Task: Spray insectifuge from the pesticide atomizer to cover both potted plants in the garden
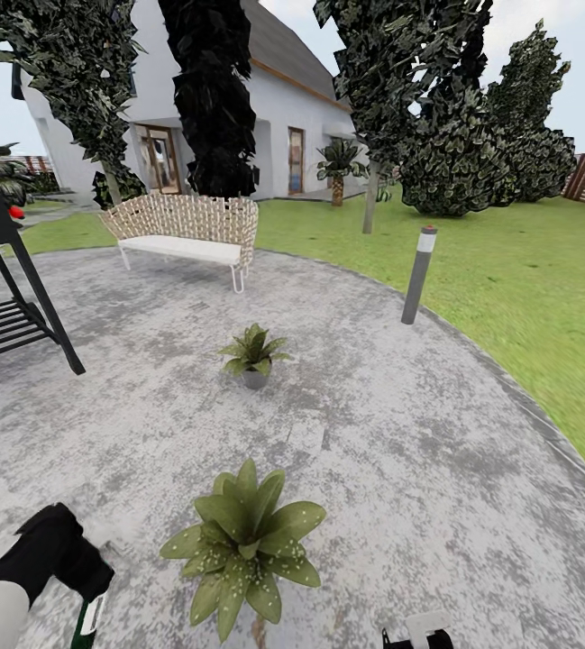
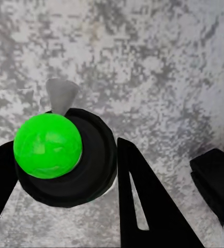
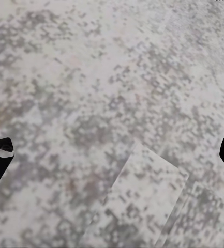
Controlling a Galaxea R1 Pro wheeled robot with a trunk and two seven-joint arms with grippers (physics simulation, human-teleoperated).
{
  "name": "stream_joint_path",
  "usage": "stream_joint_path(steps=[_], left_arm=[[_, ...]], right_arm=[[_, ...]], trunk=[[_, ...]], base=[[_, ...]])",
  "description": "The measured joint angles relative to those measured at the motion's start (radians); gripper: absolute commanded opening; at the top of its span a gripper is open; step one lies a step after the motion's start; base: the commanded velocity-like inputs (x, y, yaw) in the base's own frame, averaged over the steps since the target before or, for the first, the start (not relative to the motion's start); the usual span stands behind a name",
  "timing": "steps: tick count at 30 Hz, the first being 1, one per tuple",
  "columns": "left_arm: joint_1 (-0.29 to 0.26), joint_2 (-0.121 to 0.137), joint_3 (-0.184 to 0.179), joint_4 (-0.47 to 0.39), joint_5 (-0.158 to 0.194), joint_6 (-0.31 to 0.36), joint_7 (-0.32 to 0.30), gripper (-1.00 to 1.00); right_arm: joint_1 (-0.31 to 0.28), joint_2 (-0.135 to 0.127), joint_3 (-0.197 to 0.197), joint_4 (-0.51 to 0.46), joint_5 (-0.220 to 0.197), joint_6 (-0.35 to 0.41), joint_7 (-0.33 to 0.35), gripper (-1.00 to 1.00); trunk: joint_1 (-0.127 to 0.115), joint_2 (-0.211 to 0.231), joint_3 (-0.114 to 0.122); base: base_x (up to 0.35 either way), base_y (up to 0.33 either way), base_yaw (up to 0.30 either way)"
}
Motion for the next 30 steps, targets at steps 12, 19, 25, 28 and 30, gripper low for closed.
stream_joint_path(steps=[12,19,25,28,30], left_arm=[[0.003,-0.090,-0.096,0.060,-0.005,-0.014,0.066,-1.00],[0.005,-0.015,-0.090,0.061,0.038,-0.017,0.065,-1.00],[0.004,-0.034,-0.085,0.051,0.042,-0.015,0.066,-1.00],[0.004,-0.034,-0.081,0.046,0.042,-0.013,0.067,-1.00],[0.003,-0.034,-0.080,0.043,0.045,-0.012,0.068,-1.00]], right_arm=[[0.000,-0.004,0.001,-0.001,0.001,-0.001,-0.001,1.00],[0.000,0.001,-0.004,-0.002,-0.003,-0.001,-0.002,1.00],[0.000,0.003,-0.004,-0.003,-0.004,-0.001,-0.002,1.00],[0.000,-0.001,-0.004,-0.003,-0.004,-0.001,-0.002,1.00],[0.000,0.001,-0.003,-0.002,-0.004,-0.001,-0.002,1.00]], trunk=[[0.000,0.000,0.000],[0.000,0.000,0.000],[0.000,0.000,-0.002],[0.000,0.000,-0.002],[0.000,0.000,-0.002]], base=[[0.000,0.000,0.000],[0.000,0.000,0.059],[0.000,0.000,0.128],[0.000,0.000,0.000],[0.000,0.000,0.192]])
